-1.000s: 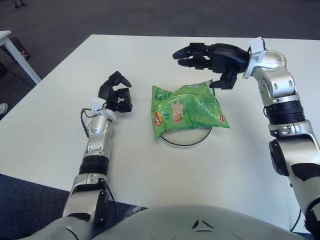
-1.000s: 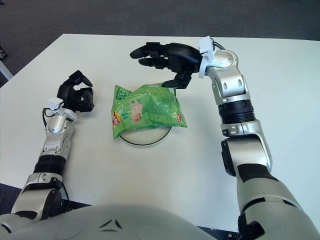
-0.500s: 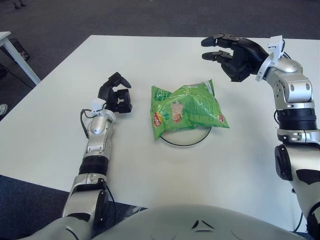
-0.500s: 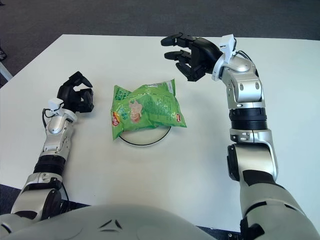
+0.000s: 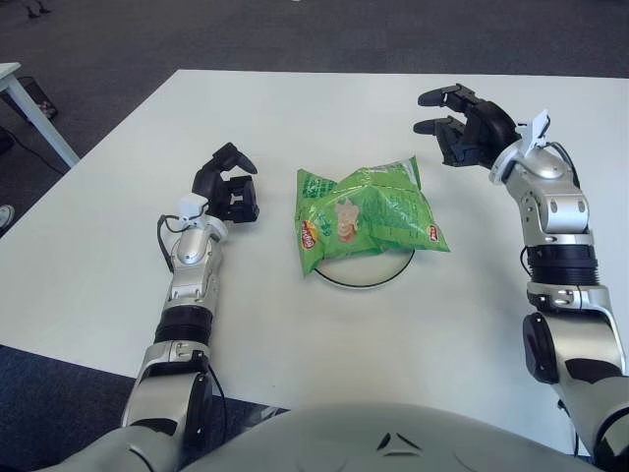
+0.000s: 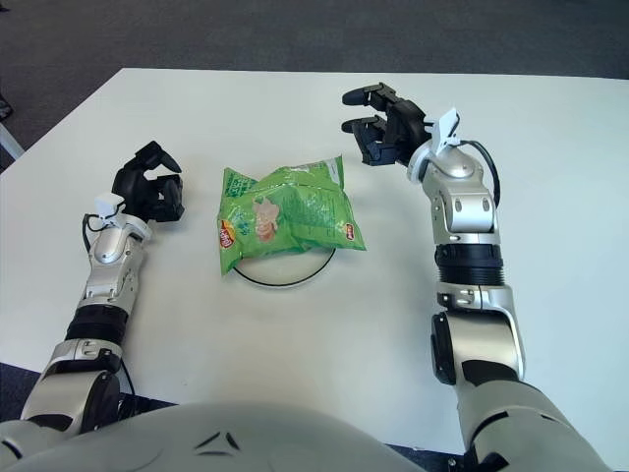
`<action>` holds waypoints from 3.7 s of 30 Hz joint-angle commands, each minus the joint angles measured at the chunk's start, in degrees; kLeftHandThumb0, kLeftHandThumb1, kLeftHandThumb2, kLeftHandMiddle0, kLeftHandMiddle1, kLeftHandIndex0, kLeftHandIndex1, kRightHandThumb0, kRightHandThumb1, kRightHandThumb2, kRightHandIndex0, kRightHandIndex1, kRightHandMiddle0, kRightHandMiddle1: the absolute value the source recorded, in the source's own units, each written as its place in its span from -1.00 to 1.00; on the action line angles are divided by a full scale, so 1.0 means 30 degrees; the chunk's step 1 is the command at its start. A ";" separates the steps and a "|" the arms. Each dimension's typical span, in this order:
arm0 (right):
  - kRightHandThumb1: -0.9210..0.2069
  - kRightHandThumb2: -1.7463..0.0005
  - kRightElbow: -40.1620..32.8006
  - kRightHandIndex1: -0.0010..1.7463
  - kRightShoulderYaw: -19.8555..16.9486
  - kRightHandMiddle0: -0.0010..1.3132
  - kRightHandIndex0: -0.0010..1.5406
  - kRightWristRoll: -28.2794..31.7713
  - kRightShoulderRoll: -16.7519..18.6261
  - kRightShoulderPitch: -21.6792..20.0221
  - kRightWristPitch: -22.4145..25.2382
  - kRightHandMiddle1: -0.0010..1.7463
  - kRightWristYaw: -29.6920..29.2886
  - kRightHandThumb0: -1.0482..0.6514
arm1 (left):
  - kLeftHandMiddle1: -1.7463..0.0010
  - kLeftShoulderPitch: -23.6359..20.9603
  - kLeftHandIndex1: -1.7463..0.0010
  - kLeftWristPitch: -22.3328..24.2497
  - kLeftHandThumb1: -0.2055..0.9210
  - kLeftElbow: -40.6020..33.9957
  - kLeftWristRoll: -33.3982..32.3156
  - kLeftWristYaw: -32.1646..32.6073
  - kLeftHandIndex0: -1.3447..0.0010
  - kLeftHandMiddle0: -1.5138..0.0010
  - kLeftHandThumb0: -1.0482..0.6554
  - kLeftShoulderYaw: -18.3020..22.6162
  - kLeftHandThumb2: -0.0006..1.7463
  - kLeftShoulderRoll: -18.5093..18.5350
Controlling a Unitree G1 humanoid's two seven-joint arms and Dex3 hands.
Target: Put the snack into the plate.
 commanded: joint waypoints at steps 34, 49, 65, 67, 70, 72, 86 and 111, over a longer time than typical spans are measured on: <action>0.61 -0.78 0.6586 0.62 -0.2929 0.12 0.14 0.0608 0.2401 0.3773 -0.4236 1.00 -0.3516 0.22 | -1.00 0.3625 -1.00 0.0035 -0.20 0.2481 -0.0014 0.0082 0.00 -0.82 -0.37 -0.0082 0.61 -0.1207; 0.78 -1.00 0.9283 0.93 -0.3507 0.09 0.17 0.0717 0.4045 0.4094 -0.9744 1.00 -0.5733 0.22 | -1.00 0.3776 -1.00 0.0279 -0.20 0.2169 0.0277 0.0441 -0.01 -0.82 -0.37 -0.0117 0.61 -0.1107; 0.25 -0.66 0.9288 1.00 -0.1620 0.06 0.76 -0.4433 0.4335 0.5768 -1.7301 1.00 -1.0631 -0.37 | -1.00 0.3804 -1.00 0.0315 -0.22 0.2024 0.0493 0.0639 -0.02 -0.81 -0.37 -0.0175 0.62 -0.1251; 0.23 -0.64 0.9813 1.00 -0.1290 0.05 0.77 -0.5543 0.4067 0.5744 -1.8404 1.00 -1.1699 -0.37 | -1.00 0.3800 -1.00 0.0279 -0.22 0.2015 0.0503 0.0675 -0.02 -0.81 -0.37 -0.0166 0.63 -0.1265; 0.22 -0.63 1.0659 1.00 -0.0816 0.04 0.78 -0.7112 0.3656 0.5607 -1.9751 1.00 -1.3386 -0.37 | -1.00 0.3788 -1.00 0.0239 -0.22 0.2014 0.0531 0.0733 -0.02 -0.81 -0.37 -0.0193 0.63 -0.1280; 0.21 -0.62 1.1352 1.00 -0.0410 0.04 0.79 -0.8225 0.3312 0.5437 -2.0393 1.00 -1.4626 -0.37 | -1.00 0.3787 -1.00 0.0228 -0.22 0.1983 0.0599 0.0813 -0.02 -0.81 -0.37 -0.0232 0.63 -0.1311; 0.23 -0.64 1.4015 1.00 0.1436 0.06 0.81 -0.9719 0.1887 0.4555 -2.1978 1.00 -1.6145 -0.38 | -1.00 0.3806 -1.00 0.0238 -0.21 0.1834 0.0869 0.1028 -0.01 -0.82 -0.37 -0.0291 0.62 -0.1411; 0.17 -0.59 1.4377 1.00 -0.0187 0.01 0.81 -0.3166 0.2909 0.3954 -1.8824 1.00 -0.8770 -0.36 | -1.00 0.4054 -1.00 -0.0025 -0.20 0.1719 0.0554 0.0515 0.00 -0.81 -0.37 -0.0246 0.61 -0.1290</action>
